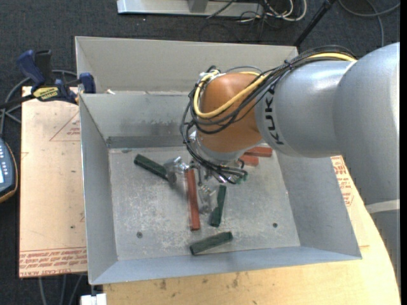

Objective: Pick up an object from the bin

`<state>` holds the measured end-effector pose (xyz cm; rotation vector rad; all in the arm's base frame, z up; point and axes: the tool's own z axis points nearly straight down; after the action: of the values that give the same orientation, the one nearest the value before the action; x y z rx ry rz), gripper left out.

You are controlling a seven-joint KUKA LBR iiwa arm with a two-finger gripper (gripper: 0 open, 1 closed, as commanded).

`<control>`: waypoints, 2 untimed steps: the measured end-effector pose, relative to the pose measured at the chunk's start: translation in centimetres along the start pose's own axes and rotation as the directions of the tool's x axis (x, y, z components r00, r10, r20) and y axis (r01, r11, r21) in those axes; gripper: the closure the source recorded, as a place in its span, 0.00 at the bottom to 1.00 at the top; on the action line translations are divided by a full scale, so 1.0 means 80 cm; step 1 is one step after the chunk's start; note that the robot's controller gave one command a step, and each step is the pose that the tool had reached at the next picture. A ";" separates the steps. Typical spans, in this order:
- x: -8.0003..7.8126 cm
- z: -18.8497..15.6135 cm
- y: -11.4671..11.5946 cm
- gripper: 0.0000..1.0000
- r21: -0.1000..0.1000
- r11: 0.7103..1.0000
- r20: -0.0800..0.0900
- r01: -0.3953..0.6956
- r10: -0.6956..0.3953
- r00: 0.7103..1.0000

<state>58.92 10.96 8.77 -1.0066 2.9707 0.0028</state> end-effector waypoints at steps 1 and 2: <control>0.054 0.021 -0.005 0.00 -0.004 0.832 -0.003 0.555 -0.555 0.832; 0.053 0.021 -0.005 1.00 -0.002 0.833 -0.001 0.554 -0.554 0.833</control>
Offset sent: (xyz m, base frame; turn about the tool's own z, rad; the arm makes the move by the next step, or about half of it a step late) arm -0.0322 -0.0301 -0.0177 -0.5914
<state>55.78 8.04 7.07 -1.8243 2.5541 0.0020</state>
